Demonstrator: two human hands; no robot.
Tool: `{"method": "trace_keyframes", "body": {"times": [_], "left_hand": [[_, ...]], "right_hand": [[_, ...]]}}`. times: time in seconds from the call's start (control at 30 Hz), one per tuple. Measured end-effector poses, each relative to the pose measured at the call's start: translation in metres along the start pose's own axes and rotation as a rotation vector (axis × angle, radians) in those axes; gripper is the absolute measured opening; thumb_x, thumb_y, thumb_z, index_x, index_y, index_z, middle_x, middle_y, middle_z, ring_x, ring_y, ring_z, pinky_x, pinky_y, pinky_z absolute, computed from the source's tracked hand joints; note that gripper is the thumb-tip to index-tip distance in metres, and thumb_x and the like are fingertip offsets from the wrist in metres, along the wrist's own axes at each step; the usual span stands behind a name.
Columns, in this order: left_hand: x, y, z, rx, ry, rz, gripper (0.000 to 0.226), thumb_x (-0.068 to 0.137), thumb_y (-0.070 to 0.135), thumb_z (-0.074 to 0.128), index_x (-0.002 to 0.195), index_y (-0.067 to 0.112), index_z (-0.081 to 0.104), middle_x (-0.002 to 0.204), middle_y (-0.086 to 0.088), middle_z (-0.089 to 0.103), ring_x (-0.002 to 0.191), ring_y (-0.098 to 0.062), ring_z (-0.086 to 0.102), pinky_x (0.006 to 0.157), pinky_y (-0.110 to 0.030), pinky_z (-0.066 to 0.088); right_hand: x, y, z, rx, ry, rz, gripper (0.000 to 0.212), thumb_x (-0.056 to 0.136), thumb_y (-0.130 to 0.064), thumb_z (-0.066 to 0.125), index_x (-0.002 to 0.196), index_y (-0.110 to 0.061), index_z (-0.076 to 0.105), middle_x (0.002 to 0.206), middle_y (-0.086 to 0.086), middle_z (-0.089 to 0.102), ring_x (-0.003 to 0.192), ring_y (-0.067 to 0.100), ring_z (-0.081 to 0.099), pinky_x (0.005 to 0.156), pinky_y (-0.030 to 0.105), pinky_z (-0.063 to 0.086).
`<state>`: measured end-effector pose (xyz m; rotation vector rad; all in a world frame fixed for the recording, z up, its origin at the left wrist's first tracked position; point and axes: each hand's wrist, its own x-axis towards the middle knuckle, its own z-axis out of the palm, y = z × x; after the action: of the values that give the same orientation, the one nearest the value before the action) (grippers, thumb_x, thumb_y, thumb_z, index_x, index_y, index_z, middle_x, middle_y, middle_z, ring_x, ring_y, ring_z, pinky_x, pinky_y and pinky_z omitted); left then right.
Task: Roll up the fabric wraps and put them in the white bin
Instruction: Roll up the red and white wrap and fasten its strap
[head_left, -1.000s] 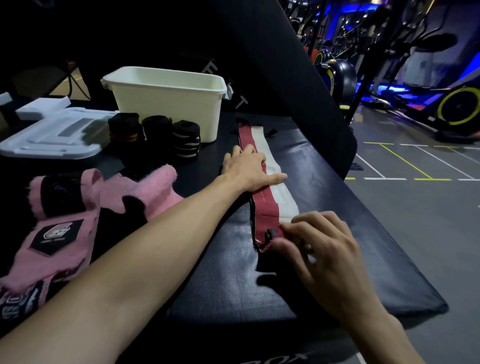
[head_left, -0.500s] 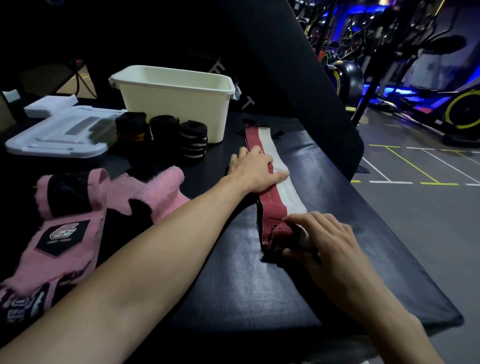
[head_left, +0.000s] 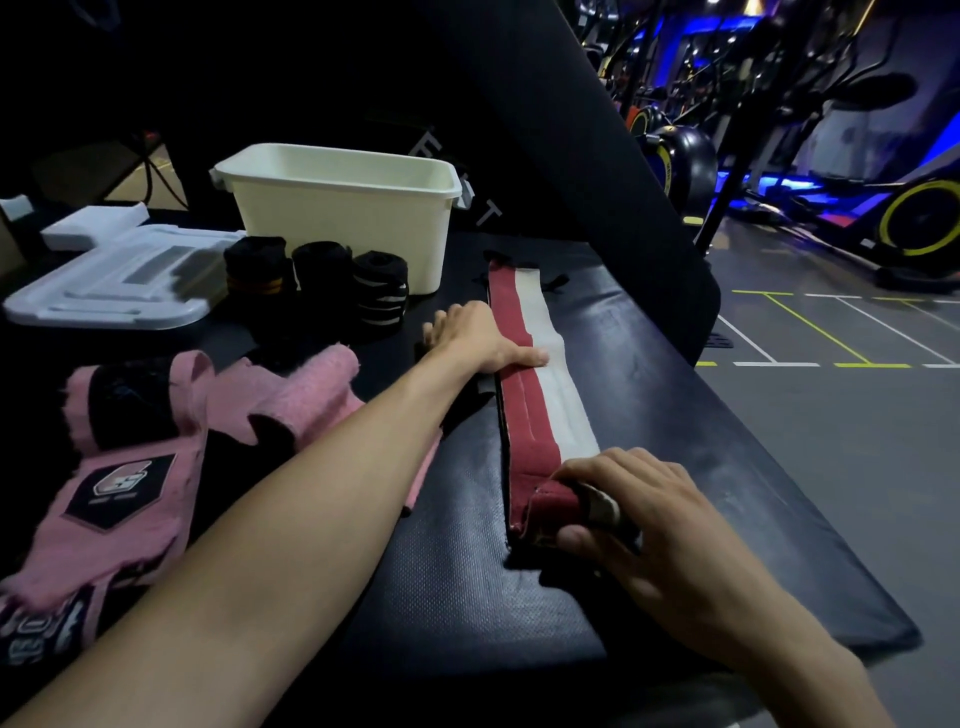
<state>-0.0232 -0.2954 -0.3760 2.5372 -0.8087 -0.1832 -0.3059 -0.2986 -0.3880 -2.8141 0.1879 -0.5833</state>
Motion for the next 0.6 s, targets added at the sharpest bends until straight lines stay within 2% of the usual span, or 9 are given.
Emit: {"method": "trace_keyframes", "body": {"times": [0.07,0.13,0.2,0.27,0.33,0.43,0.5,0.6], "left_hand": [[0.003,-0.001,0.001,-0.034,0.002,-0.013,0.099,0.054,0.083,0.079,0.129,0.019,0.065,0.136,-0.005,0.064,0.132,-0.031,0.052,0.106,-0.042,0.037],[0.005,-0.001,0.001,-0.056,-0.002,-0.013,0.087,0.058,0.079,0.081,0.122,0.021,0.069,0.131,-0.003,0.067,0.130,-0.030,0.053,0.105,-0.041,0.036],[0.005,-0.002,0.002,-0.080,0.002,0.006,0.070,0.062,0.076,0.081,0.107,0.023,0.072,0.119,-0.001,0.070,0.127,-0.029,0.054,0.105,-0.041,0.034],[0.003,-0.004,0.004,-0.126,0.025,0.056,0.052,0.068,0.072,0.080,0.084,0.023,0.069,0.100,0.002,0.069,0.118,-0.028,0.056,0.100,-0.040,0.033],[0.001,-0.006,0.006,-0.153,0.058,0.113,0.052,0.073,0.068,0.079,0.079,0.018,0.068,0.089,0.004,0.067,0.109,-0.027,0.058,0.090,-0.037,0.030],[-0.003,-0.004,0.007,-0.113,0.103,0.168,0.049,0.081,0.064,0.073,0.073,0.019,0.058,0.092,0.002,0.066,0.108,-0.029,0.059,0.085,-0.036,0.033],[-0.007,-0.001,0.006,-0.056,0.115,0.192,0.045,0.087,0.061,0.068,0.074,0.022,0.050,0.098,-0.001,0.065,0.110,-0.030,0.058,0.087,-0.038,0.036],[-0.008,0.002,0.005,-0.001,0.147,0.211,0.040,0.095,0.057,0.059,0.102,0.018,0.059,0.117,-0.007,0.068,0.118,-0.032,0.057,0.094,-0.041,0.039]], "right_hand": [[-0.002,-0.001,0.001,0.002,-0.004,0.001,0.038,0.094,-0.066,0.047,0.121,-0.040,0.053,0.105,-0.025,0.055,0.096,0.001,0.051,0.086,0.029,0.042],[-0.003,-0.003,0.003,-0.021,0.005,0.003,0.038,0.094,-0.066,0.046,0.122,-0.041,0.052,0.107,-0.026,0.055,0.097,0.000,0.050,0.085,0.030,0.043],[-0.003,-0.005,0.005,-0.048,0.025,0.014,0.038,0.094,-0.067,0.045,0.123,-0.042,0.051,0.107,-0.026,0.054,0.097,0.002,0.049,0.084,0.031,0.043],[-0.004,-0.008,0.006,-0.072,0.042,0.022,0.040,0.093,-0.066,0.045,0.124,-0.041,0.051,0.111,-0.024,0.053,0.100,0.005,0.050,0.085,0.033,0.044],[-0.005,-0.010,0.006,-0.107,0.035,0.012,0.048,0.089,-0.068,0.049,0.127,-0.038,0.051,0.117,-0.022,0.052,0.104,0.008,0.051,0.087,0.032,0.044],[-0.003,-0.010,0.005,-0.130,0.008,0.008,0.057,0.081,-0.070,0.055,0.128,-0.037,0.052,0.117,-0.020,0.052,0.104,0.009,0.053,0.088,0.031,0.043],[0.000,-0.010,0.004,-0.169,0.015,0.000,0.053,0.082,-0.066,0.054,0.125,-0.035,0.054,0.113,-0.019,0.056,0.100,0.010,0.057,0.085,0.032,0.045],[0.003,-0.012,0.001,-0.193,-0.004,-0.008,0.049,0.084,-0.063,0.053,0.122,-0.033,0.056,0.110,-0.018,0.060,0.098,0.009,0.059,0.085,0.034,0.048]]}}
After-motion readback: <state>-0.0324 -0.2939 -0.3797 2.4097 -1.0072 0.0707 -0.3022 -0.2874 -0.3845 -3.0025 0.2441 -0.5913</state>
